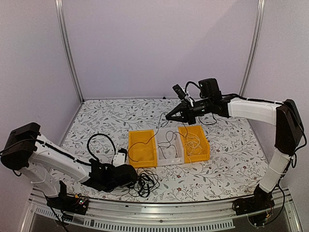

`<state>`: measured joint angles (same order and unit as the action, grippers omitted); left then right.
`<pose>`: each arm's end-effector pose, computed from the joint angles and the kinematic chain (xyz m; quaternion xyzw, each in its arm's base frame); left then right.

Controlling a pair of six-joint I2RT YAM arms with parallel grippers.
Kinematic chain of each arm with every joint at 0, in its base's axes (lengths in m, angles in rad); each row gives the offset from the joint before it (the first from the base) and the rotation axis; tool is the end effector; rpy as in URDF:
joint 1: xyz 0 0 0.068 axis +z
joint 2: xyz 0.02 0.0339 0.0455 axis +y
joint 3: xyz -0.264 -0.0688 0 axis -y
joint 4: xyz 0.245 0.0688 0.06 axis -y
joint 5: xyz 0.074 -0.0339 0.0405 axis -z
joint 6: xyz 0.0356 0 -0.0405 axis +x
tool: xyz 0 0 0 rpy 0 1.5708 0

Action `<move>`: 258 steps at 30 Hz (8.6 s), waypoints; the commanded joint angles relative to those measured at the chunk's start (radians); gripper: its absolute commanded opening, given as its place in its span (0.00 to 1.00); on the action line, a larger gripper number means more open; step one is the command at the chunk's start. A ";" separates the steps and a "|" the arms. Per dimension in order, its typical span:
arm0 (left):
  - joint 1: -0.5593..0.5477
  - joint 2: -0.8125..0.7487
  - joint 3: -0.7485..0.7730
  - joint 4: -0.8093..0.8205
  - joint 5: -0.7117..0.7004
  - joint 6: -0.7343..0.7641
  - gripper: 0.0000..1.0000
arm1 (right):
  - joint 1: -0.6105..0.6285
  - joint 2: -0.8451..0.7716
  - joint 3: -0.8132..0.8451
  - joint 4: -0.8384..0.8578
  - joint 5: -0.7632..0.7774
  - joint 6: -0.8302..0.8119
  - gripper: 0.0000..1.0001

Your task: Untangle the cables

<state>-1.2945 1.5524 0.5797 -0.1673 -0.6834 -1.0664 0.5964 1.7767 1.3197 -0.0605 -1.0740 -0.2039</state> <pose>0.0885 -0.2297 0.1164 0.0336 0.9226 -0.0617 0.3793 0.3128 0.2502 0.2727 -0.5262 0.5840 0.5180 0.3374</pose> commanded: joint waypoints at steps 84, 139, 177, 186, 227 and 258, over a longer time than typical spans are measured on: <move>0.013 0.026 0.021 -0.026 -0.001 0.004 0.00 | 0.161 0.340 0.314 -0.615 0.714 -0.168 0.00; 0.011 0.072 0.064 -0.050 0.002 0.017 0.00 | 0.158 0.011 0.084 -0.637 0.913 -0.398 0.43; -0.006 0.074 0.077 -0.097 -0.021 -0.014 0.00 | 0.173 0.166 0.156 -0.524 0.706 -0.325 0.00; -0.014 0.094 0.102 -0.125 -0.027 -0.017 0.00 | 0.172 0.253 0.161 -0.529 0.778 -0.298 0.00; -0.032 -0.610 0.031 0.250 0.222 0.584 0.00 | 0.297 0.108 0.207 -0.446 0.282 -0.262 0.64; -0.034 -0.588 0.555 0.144 0.132 0.801 0.00 | 0.435 0.204 0.006 0.050 0.120 0.061 0.69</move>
<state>-1.3350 0.9398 1.0389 -0.0261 -0.5255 -0.3462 1.0206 1.9377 1.3392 -0.1020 -0.9459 -0.2020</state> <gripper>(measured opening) 0.000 0.722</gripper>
